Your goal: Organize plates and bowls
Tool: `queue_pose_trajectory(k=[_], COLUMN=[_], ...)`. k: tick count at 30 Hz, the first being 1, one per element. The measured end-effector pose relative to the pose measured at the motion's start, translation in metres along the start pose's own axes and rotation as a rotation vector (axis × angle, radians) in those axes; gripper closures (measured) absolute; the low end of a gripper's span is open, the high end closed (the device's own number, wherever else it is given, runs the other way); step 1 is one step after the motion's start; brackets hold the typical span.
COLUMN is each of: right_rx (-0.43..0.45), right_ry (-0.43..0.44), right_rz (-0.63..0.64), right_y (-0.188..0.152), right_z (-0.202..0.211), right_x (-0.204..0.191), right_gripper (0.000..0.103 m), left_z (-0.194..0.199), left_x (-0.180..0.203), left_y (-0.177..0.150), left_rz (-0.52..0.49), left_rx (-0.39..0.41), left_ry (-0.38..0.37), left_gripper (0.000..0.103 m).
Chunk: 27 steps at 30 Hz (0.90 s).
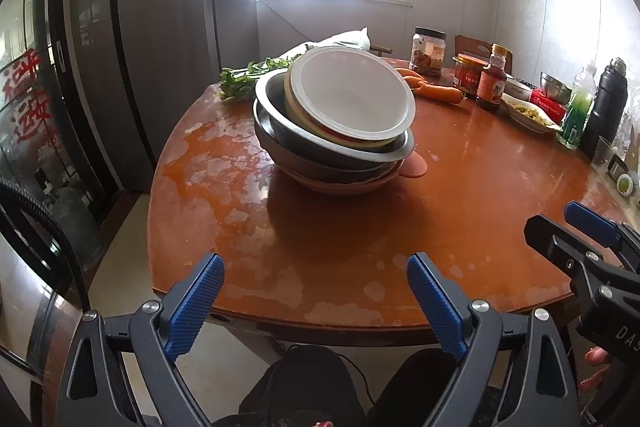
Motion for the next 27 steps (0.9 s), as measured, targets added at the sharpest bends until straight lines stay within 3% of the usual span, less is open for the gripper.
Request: queue_pose_trajectory(k=[27], right_rx=[-0.004], right_ry=[-0.007], right_rz=[-0.008], right_y=[-0.0011], right_z=[-0.006], right_x=[0.0056], right_gripper=[0.023], left_z=[-0.0018], left_x=[0.0058], left_y=[0.0018], left_rz=[-0.023], left_rx=[0.005], left_ry=[-0.014], left_gripper=[0.01])
Point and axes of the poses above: each gripper's, at about its wrist camera, not at the fingertips, and z roughly against the way its jaws point, x to its right, y to its top, the point moved 6 cm from there along -z, roughly the way its jaws point, and after that the axes turned 14 degrees about x, right-handed, at the moved point
